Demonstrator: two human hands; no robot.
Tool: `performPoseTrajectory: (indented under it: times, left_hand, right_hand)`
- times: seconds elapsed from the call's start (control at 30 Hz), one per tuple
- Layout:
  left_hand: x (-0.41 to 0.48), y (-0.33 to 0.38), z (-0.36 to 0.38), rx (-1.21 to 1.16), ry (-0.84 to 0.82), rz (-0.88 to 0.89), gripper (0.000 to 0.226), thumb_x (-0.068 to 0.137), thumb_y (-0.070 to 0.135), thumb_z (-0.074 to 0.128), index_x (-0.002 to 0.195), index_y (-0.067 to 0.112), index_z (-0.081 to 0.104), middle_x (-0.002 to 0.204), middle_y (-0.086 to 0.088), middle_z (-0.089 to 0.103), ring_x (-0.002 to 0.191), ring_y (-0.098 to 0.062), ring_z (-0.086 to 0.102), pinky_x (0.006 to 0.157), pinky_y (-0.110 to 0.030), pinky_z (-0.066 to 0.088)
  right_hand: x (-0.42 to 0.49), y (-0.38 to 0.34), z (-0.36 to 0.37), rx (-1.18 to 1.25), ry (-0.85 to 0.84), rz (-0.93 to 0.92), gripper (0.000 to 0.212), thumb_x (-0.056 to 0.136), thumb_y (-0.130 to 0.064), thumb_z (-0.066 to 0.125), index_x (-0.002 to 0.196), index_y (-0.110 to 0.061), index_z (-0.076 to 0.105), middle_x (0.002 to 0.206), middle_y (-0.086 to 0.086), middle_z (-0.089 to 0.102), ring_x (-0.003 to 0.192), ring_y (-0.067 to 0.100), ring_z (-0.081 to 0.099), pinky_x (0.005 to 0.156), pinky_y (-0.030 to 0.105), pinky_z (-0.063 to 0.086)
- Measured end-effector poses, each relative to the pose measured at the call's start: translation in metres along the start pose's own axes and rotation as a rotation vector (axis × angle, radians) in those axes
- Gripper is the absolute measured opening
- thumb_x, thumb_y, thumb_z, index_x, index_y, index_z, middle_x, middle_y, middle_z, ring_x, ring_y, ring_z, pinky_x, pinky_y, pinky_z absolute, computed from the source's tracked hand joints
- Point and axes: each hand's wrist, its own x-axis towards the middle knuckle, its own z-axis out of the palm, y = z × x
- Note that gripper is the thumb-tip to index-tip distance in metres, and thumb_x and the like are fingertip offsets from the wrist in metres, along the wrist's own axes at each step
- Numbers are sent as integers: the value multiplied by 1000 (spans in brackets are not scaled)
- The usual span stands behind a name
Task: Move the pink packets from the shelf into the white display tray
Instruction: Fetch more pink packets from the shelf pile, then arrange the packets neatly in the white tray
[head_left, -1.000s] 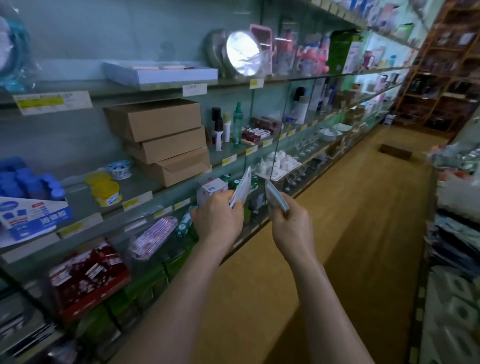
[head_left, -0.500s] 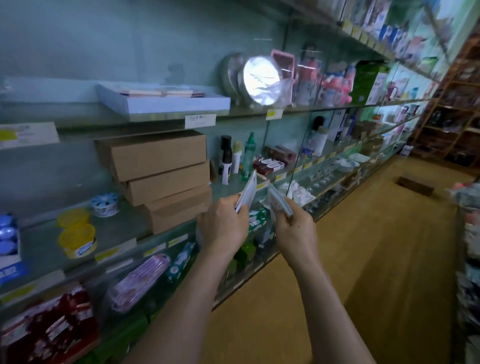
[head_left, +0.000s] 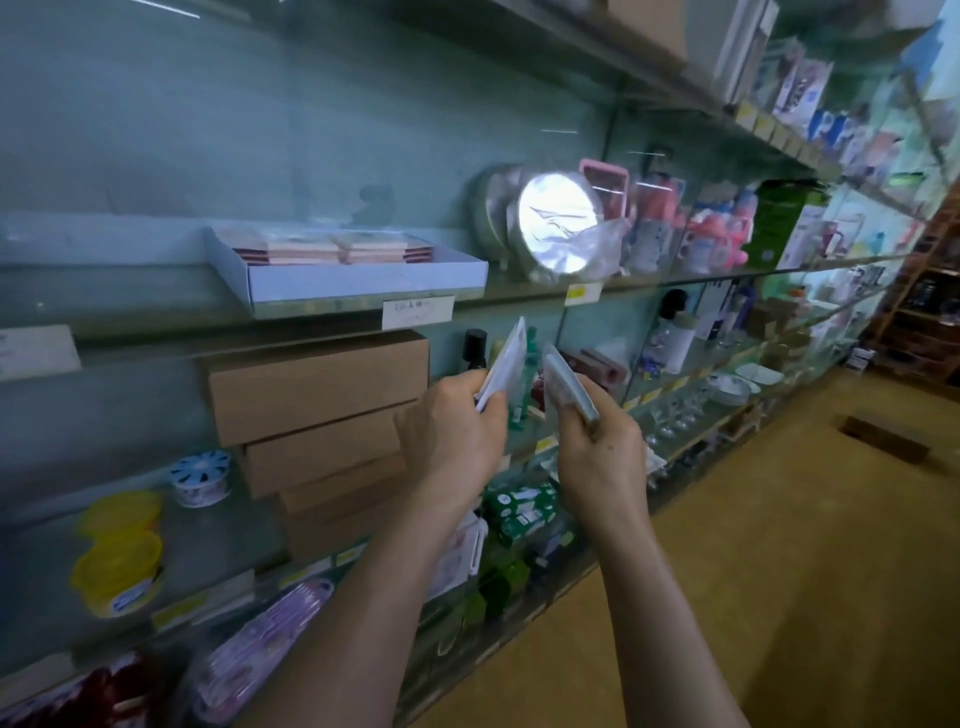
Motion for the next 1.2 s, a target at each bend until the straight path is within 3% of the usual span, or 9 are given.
performPoseTrajectory:
  times: [0.2, 0.33, 0.57, 0.7, 0.8, 0.93, 1.0, 1.1, 1.2]
  left_hand:
    - [30, 9, 8, -91, 91, 68, 33, 88, 23, 54, 56, 23, 48, 56, -2, 51, 62, -33, 55, 57, -33, 38]
    - [50, 28, 17, -123, 188, 135, 41, 86, 22, 55, 48, 24, 41, 47, 1, 35, 53, -31, 40, 53, -32, 31]
    - [89, 66, 35, 11, 365, 187, 26, 87, 21, 55, 61, 14, 51, 52, -2, 41, 57, -27, 42, 54, -35, 36]
    - [111, 78, 37, 79, 433, 198, 35, 85, 18, 56, 55, 16, 39, 50, 0, 37, 59, -30, 41, 54, -32, 28]
    - [129, 84, 28, 109, 465, 139, 39, 84, 18, 58, 52, 16, 36, 49, 1, 35, 59, -27, 38, 53, -31, 28]
    - [146, 89, 7, -42, 443, 2, 26, 83, 20, 61, 61, 6, 59, 55, -8, 56, 53, -19, 50, 51, -22, 41]
    - [150, 92, -4, -177, 410, -94, 23, 85, 14, 63, 62, 9, 62, 54, 3, 57, 49, -8, 51, 47, -17, 37]
    - [160, 92, -20, -318, 372, -204, 15, 86, 13, 65, 71, 16, 63, 72, 0, 64, 65, -16, 58, 56, -23, 43]
    - [172, 86, -36, -446, 335, -294, 8, 86, 10, 65, 80, 15, 64, 78, -4, 66, 66, -16, 60, 55, -20, 49]
  right_hand:
    - [39, -7, 7, 116, -32, -127, 28, 100, -22, 46, 116, -38, 61, 74, -8, 60, 52, 2, 45, 50, 18, 32]
    - [73, -5, 3, 196, -39, -208, 34, 99, -18, 45, 118, -42, 60, 86, -8, 66, 64, 5, 55, 59, 27, 43]
    - [134, -5, -6, 333, -104, -326, 36, 96, -11, 47, 122, -30, 62, 98, -7, 68, 77, 8, 59, 66, 23, 45]
    - [170, -13, -4, 385, -142, -412, 33, 97, -13, 47, 122, -27, 62, 98, -6, 69, 84, 10, 60, 74, 30, 49]
    - [193, -26, -6, 424, -199, -450, 28, 97, -13, 47, 116, -23, 65, 94, -7, 68, 83, 8, 59, 75, 26, 48]
    - [220, -43, -5, 456, -239, -457, 25, 94, -11, 48, 105, -29, 62, 70, -13, 59, 64, 0, 54, 60, 21, 43]
    - [232, -49, -1, 476, -284, -438, 25, 93, -10, 48, 109, -23, 62, 70, -12, 57, 63, 6, 54, 63, 29, 46]
    - [248, -53, 7, 515, -355, -391, 23, 93, -11, 50, 111, -18, 62, 73, -9, 59, 71, 18, 59, 65, 33, 51]
    - [263, -56, 17, 573, -433, -328, 12, 95, -9, 50, 99, -18, 58, 74, -11, 59, 63, 7, 57, 46, 14, 47]
